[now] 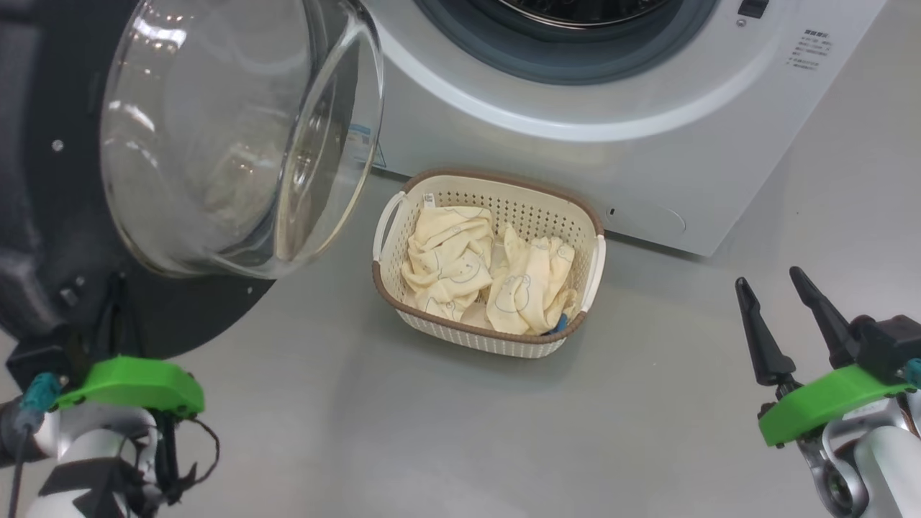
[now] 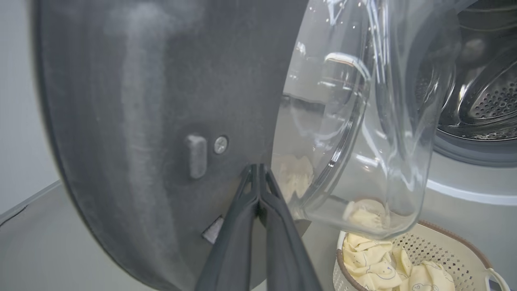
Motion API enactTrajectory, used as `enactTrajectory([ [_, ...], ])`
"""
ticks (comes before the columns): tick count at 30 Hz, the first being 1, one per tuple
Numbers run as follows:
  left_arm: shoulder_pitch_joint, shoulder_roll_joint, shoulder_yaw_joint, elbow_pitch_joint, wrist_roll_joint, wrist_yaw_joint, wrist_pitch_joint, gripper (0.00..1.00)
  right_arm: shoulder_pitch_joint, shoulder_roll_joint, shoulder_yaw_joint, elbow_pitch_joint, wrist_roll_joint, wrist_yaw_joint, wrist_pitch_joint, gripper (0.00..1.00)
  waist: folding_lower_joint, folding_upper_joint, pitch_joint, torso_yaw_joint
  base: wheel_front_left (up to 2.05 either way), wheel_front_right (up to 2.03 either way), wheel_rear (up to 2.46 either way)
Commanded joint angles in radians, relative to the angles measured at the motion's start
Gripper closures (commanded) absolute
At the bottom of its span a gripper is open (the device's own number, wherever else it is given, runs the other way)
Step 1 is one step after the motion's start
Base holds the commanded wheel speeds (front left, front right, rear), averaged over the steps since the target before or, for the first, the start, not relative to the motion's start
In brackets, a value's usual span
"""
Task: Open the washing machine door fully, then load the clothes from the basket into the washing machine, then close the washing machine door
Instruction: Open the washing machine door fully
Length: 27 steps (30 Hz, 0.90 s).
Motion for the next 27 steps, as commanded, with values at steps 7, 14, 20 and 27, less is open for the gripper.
enactTrajectory([
  [7, -0.105, 0.07, 0.159, 0.044, -0.03, 0.015, -0.023, 1.0, -0.044, -0.065, 0.017, -0.049, 0.007, -0.003, 0.017, 0.0, 0.0, 0.0, 0.057, -0.002, 0.0, 0.0, 0.0],
  [14, -0.167, 0.067, 0.276, 0.125, -0.018, -0.019, -0.024, 1.0, -0.066, -0.098, 0.022, -0.093, 0.002, -0.003, 0.055, 0.0, 0.0, 0.0, 0.111, -0.001, 0.0, 0.0, 0.0],
  [20, -0.209, 0.057, 0.365, 0.191, 0.016, -0.055, -0.024, 1.0, -0.087, -0.106, 0.031, -0.108, 0.004, -0.003, 0.072, 0.0, 0.0, 0.0, 0.136, -0.01, 0.0, 0.0, 0.0],
  [27, -0.246, 0.031, 0.443, 0.247, 0.066, -0.083, -0.024, 1.0, -0.098, -0.114, 0.032, -0.113, 0.007, -0.003, 0.083, 0.0, 0.0, 0.0, 0.146, -0.016, 0.0, 0.0, 0.0],
])
